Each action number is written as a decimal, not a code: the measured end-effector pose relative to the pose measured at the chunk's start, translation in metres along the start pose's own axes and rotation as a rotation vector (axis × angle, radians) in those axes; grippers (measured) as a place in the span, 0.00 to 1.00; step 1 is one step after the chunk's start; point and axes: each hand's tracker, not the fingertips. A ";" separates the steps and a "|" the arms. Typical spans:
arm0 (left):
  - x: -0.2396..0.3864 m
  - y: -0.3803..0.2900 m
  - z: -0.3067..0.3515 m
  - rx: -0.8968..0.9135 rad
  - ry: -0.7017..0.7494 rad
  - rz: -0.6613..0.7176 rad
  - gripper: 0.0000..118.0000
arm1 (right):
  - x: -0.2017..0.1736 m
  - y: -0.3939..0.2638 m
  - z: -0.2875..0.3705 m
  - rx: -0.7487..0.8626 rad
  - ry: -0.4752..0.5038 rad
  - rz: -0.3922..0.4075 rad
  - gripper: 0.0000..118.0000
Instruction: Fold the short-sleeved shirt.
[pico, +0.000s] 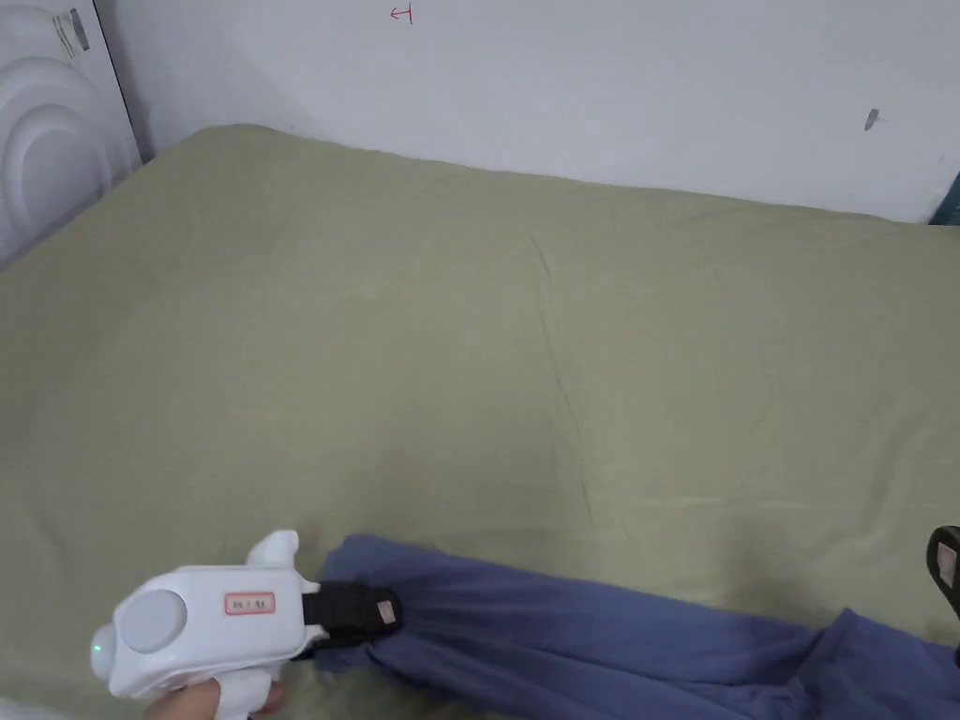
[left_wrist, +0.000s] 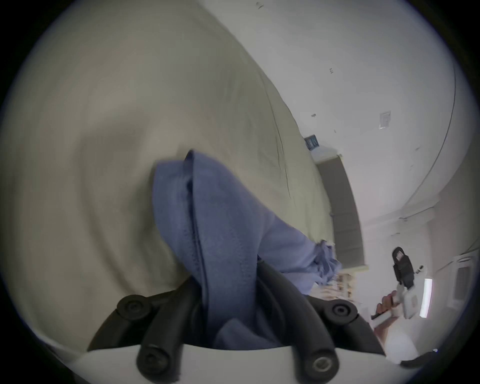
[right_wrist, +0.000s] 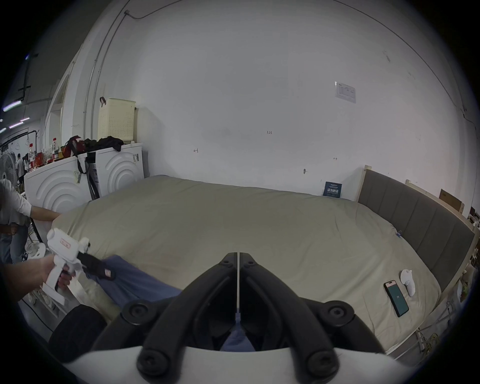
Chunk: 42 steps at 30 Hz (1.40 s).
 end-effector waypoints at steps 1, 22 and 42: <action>-0.004 0.007 0.008 0.041 0.059 -0.011 0.06 | 0.000 -0.001 -0.001 -0.003 0.004 0.000 0.04; 0.245 -0.149 -0.152 -0.149 0.710 -1.038 0.33 | 0.027 -0.033 0.017 0.023 0.054 -0.133 0.04; 0.212 -0.121 -0.120 -0.009 0.168 -0.371 0.04 | 0.034 -0.041 0.018 0.013 0.059 -0.191 0.04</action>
